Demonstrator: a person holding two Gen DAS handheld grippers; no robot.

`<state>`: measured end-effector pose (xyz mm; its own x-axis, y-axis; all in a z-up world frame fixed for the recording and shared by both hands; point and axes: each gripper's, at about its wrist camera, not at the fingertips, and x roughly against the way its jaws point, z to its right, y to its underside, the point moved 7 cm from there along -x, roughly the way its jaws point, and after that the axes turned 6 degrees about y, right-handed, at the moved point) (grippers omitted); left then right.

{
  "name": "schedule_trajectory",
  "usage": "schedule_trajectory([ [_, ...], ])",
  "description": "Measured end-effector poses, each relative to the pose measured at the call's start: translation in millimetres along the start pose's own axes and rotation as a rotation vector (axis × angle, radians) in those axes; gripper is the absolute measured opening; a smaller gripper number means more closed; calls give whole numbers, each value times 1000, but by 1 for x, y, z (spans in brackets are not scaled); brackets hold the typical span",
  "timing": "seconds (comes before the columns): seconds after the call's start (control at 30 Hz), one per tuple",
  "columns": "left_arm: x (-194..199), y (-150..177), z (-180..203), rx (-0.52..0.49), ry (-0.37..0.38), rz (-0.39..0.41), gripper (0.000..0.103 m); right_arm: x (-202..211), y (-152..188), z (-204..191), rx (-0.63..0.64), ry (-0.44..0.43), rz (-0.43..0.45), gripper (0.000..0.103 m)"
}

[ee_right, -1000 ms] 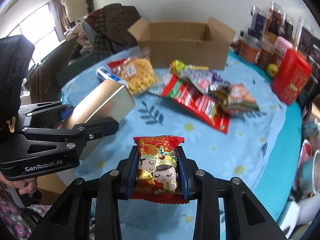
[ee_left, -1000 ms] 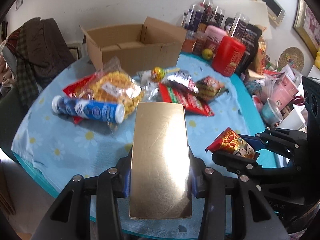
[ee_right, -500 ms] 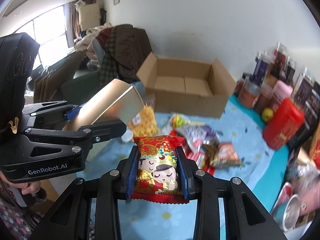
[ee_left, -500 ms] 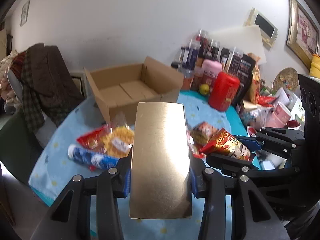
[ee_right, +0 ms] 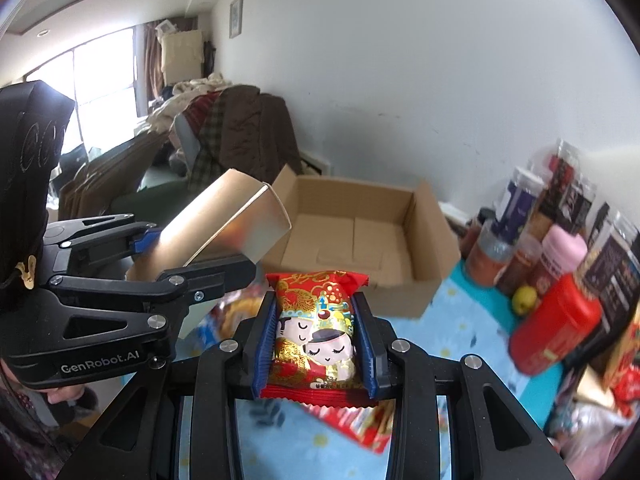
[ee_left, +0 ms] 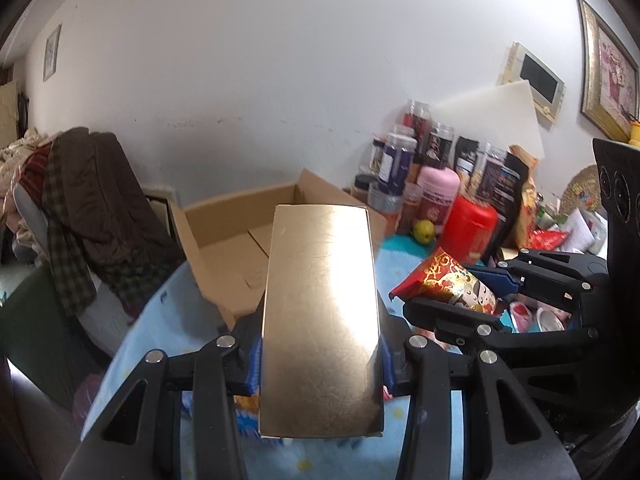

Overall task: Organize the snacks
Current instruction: 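Carry the gold box and red-gold packet with both grippers over the cardboard box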

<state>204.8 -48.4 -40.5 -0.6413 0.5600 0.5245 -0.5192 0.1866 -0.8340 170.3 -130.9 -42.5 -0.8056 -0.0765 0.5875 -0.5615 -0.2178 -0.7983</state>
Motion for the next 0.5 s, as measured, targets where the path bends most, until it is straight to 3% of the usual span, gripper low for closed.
schedule_trajectory([
  [0.5, -69, -69, -62, -6, -69, 14, 43, -85, -75, 30, 14, -10, 35, 35],
])
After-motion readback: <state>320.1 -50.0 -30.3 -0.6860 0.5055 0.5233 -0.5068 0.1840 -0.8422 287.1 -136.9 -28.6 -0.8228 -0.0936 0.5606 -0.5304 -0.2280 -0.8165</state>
